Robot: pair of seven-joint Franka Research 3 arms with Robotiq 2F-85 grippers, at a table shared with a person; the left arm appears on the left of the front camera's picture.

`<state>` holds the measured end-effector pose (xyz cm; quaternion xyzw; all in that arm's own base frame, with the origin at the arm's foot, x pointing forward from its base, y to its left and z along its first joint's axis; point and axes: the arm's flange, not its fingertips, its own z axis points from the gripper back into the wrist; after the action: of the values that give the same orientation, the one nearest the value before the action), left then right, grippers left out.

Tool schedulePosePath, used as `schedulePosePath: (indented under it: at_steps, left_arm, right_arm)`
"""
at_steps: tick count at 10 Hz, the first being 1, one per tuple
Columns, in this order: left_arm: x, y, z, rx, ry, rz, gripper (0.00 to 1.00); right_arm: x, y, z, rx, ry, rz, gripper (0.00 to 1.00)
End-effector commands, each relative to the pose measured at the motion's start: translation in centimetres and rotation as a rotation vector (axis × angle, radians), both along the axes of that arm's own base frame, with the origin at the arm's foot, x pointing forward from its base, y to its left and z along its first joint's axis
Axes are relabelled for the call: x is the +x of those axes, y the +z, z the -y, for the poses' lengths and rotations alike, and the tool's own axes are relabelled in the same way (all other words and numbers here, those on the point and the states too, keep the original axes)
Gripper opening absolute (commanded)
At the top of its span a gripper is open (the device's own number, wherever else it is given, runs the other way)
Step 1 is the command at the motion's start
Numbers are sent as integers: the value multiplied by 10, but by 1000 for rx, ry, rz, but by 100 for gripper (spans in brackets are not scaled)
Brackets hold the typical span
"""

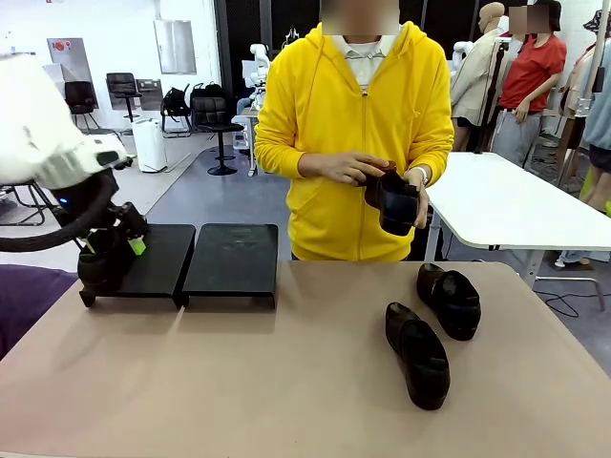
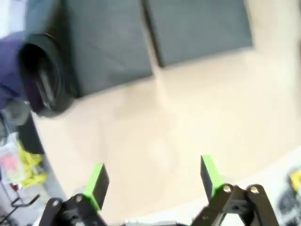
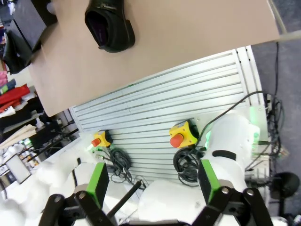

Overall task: Organize the shoes by placing them on the stand.
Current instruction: Place the Shoe from the middle of the table onto the Shoes Stand.

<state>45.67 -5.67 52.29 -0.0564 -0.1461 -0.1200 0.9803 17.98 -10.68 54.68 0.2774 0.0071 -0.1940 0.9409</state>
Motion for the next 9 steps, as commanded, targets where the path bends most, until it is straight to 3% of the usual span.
schedulePosePath:
  at_steps: [1,2,3,4,5,6,7,9]
  left_arm:
    - [-65,32,-32,-93,-179,-116,100]
    - [-115,32,-55,-304,-339,-70,100]
    - [-129,26,-66,-437,-386,-37,100]
    - [-150,5,-85,-601,-176,14,100]
    - [-171,-22,-89,-685,-107,95,100]
    - [-182,-41,-90,-725,-147,198,100]
    - [-160,10,-84,-586,-237,29,100]
    - [-160,10,-84,-586,-237,29,100]
  right_arm:
    - [-1,4,3,-5,0,-3,100]
    - [-1,4,3,-5,0,-3,100]
    - [-1,4,3,-5,0,-3,100]
    - [-1,4,3,-5,0,-3,100]
    - [-1,4,3,-5,0,-3,100]
    - [-1,4,3,-5,0,-3,100]
    - [-1,4,3,-5,0,-3,100]
    - [-1,4,3,-5,0,-3,100]
